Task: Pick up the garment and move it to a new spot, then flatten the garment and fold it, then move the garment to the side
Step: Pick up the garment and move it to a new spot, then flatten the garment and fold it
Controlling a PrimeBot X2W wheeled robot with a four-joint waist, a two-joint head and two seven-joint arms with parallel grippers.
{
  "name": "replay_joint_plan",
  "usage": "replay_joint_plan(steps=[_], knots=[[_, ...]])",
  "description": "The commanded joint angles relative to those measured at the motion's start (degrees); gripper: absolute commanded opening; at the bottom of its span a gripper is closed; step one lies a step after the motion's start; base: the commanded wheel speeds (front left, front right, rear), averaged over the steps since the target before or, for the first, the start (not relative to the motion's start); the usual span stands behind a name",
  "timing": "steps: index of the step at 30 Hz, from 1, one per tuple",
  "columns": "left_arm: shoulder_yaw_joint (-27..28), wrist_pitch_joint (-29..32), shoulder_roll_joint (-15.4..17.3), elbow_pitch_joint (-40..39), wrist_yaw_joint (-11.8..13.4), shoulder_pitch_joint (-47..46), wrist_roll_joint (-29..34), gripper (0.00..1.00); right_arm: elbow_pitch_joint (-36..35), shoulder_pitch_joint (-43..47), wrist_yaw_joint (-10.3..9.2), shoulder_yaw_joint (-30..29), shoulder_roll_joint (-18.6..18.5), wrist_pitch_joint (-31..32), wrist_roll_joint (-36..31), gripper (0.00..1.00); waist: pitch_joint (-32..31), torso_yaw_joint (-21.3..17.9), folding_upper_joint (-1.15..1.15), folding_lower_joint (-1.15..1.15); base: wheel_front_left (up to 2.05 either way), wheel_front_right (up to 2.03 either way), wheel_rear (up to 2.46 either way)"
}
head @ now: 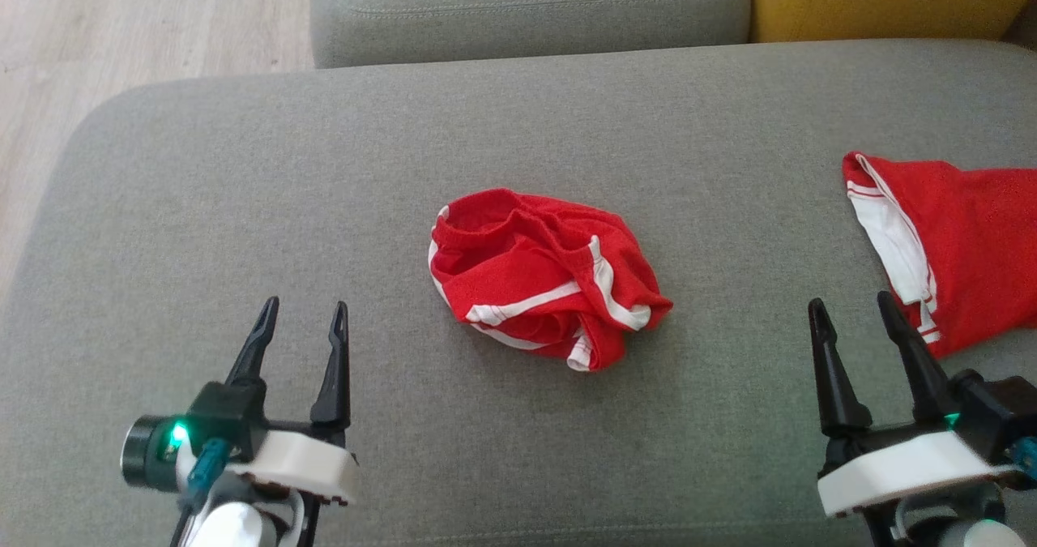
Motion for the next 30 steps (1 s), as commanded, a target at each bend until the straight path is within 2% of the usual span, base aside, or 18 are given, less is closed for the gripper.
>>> replay_joint_plan(steps=[1,21,24,30], knots=[[2.3,-0.7,1.2,-2.2,0.3,-1.7,-0.2,1.0,-2.4,-0.8,-0.04,1.5,-0.3,0.2,-0.2,1.0,0.0,0.0,0.0,0.0,0.0,0.0,0.0],[1.6,-0.7,1.2,-2.5,0.6,-3.0,0.0,1.0,-1.2,-2.3,-0.04,3.3,-1.1,1.6,-0.8,1.0,1.3,0.3,0.0,0.0,0.0,0.0,0.0],[1.3,-0.7,1.2,-2.9,0.7,-3.9,0.3,1.0,0.0,-3.9,-0.04,5.8,-2.0,2.3,-0.9,1.0,2.4,0.6,0.0,0.0,0.0,0.0,0.0],[0.2,-0.7,0.2,-3.5,0.6,-6.8,1.0,1.0,5.7,-10.6,-0.04,15.0,-4.0,3.2,0.6,1.0,5.7,2.2,0.0,0.0,0.0,0.0,0.0]])
